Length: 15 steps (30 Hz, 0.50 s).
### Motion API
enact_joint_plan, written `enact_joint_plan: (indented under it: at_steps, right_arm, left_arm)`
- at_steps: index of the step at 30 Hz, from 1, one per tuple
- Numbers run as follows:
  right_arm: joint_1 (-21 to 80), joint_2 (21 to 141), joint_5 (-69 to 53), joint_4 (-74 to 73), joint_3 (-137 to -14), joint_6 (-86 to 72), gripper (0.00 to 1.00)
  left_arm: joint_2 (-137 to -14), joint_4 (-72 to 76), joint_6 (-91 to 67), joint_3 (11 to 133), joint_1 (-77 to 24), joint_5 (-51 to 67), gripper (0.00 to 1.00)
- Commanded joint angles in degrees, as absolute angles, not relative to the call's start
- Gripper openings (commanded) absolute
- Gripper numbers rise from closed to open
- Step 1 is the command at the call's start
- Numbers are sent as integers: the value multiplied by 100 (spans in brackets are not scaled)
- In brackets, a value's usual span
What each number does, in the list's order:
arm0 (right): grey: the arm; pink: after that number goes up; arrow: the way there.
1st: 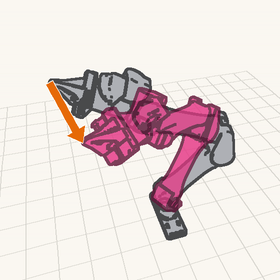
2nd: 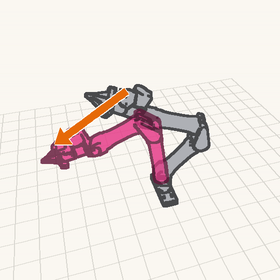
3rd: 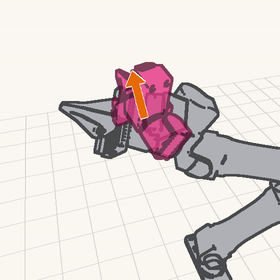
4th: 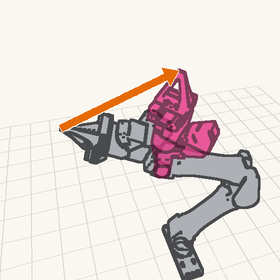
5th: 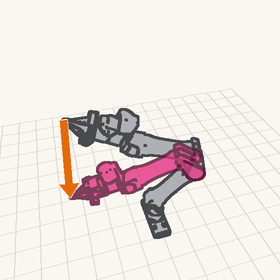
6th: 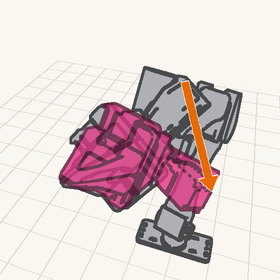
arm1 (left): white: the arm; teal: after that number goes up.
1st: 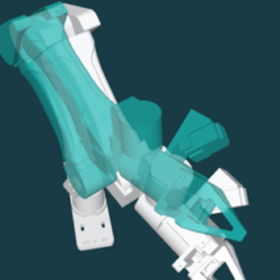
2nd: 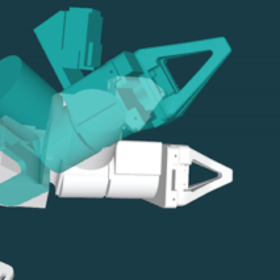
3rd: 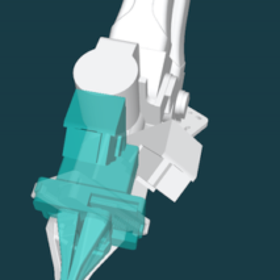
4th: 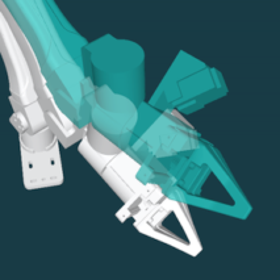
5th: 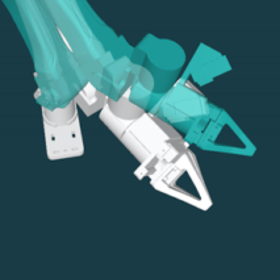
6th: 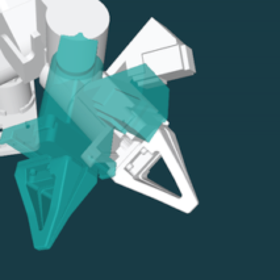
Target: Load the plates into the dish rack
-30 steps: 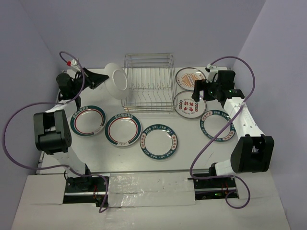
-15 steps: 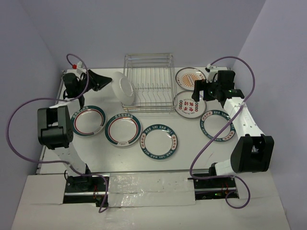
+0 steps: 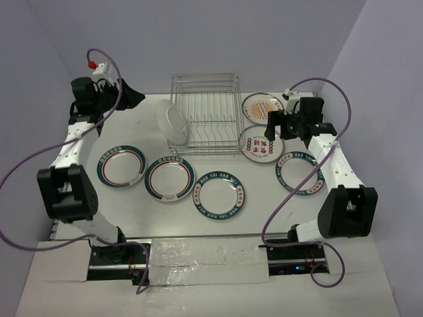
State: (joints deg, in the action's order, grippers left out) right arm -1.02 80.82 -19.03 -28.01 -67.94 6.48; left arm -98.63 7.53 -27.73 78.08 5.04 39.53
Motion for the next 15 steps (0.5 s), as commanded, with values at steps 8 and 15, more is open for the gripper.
enact_joint_plan:
  at_steps: [8, 15]
  right_arm:
    - [-123, 7901, -1986, -2795, -7049, 844, 100]
    - [-123, 7805, -1846, -2839, -6988, 984, 100]
  left_arm:
    - [-6911, -3865, 5208, 6174, 870, 3340, 96]
    - [-5512, -4685, 7417, 4344, 861, 2963, 99]
